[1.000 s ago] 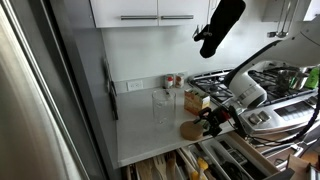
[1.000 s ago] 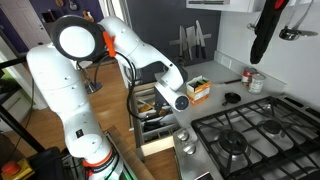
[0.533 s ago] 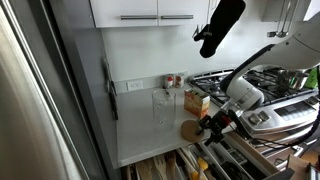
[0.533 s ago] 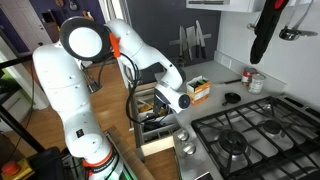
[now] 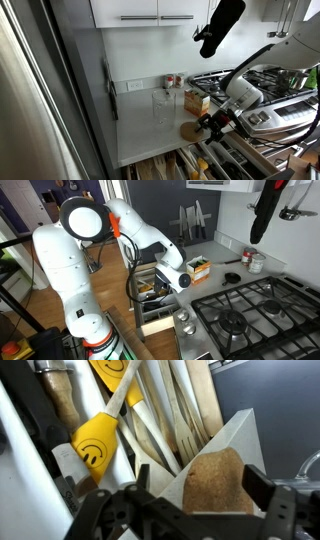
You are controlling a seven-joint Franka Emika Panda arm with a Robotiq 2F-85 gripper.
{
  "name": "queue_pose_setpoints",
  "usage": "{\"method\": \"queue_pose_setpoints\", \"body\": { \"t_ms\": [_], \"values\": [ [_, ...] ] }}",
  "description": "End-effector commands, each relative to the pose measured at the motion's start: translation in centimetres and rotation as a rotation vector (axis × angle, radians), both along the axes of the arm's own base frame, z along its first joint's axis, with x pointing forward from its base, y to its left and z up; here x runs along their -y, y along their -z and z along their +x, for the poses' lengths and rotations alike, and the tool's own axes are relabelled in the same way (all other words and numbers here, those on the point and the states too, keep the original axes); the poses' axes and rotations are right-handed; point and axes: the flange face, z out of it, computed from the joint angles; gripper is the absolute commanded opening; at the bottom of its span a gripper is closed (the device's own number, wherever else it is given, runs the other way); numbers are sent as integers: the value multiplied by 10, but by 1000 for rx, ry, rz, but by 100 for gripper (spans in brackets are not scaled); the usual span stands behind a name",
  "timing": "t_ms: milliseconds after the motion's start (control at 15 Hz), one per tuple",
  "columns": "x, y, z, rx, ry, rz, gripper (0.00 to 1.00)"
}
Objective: Pick up the brown lid and put it on the clear jug
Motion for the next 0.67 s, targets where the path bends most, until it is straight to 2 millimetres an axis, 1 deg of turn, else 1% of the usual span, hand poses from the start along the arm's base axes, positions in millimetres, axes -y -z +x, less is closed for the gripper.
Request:
{"method": "queue_pose_setpoints", "body": {
  "t_ms": [0,200,400,467,533,600],
  "values": [
    [-5,13,1,-15,34,5,100],
    [-6,20,2,-17,79,49,100],
    [-5,21,4,11,149,88,99],
    [-4,22,5,20,170,101,86],
    [-3,23,5,30,192,110,79],
    [-3,24,5,32,205,122,77]
  ]
}}
